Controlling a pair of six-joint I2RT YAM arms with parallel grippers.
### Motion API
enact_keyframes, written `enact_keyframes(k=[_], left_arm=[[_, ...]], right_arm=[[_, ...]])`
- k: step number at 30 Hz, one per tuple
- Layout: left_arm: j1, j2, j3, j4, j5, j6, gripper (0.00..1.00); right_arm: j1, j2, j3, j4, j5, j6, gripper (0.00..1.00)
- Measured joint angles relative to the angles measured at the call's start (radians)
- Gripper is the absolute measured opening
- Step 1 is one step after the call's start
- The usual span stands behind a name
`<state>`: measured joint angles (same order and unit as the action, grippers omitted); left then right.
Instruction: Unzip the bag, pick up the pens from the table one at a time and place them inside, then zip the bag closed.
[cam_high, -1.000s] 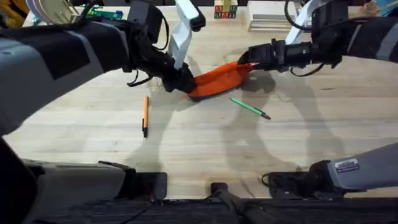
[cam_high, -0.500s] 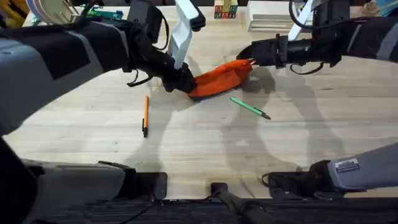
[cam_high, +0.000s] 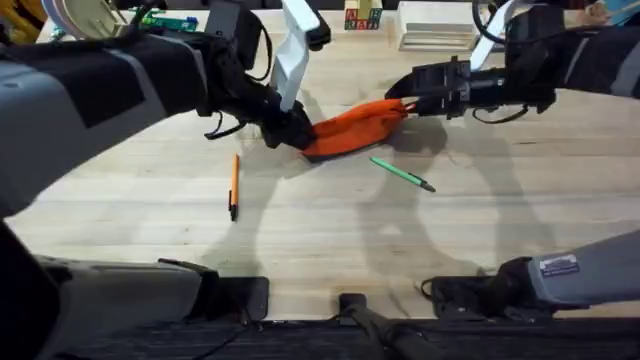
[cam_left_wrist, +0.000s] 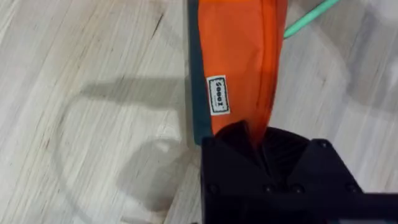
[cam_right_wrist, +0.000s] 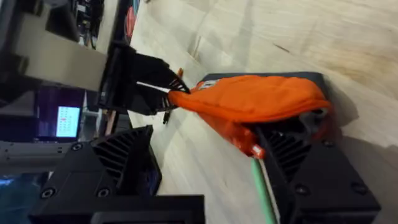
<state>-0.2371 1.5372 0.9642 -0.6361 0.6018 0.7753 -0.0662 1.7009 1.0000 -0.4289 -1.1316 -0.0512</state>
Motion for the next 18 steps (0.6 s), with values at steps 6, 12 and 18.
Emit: enact_keyframes(k=[6, 12, 18], left_arm=[[0.0, 0.0, 0.0, 0.0, -0.002, 0.0, 0.042], [0.0, 0.0, 0.0, 0.0, -0.002, 0.0, 0.043], [0.0, 0.0, 0.0, 0.0, -0.002, 0.0, 0.042]], right_arm=[[0.0, -0.063, 0.0, -0.015, 0.0, -0.011, 0.996], [0.0, -0.153, 0.0, -0.032, -0.007, -0.021, 0.996], [0.0, -0.236, 0.0, -0.055, -0.01, -0.03, 0.996]])
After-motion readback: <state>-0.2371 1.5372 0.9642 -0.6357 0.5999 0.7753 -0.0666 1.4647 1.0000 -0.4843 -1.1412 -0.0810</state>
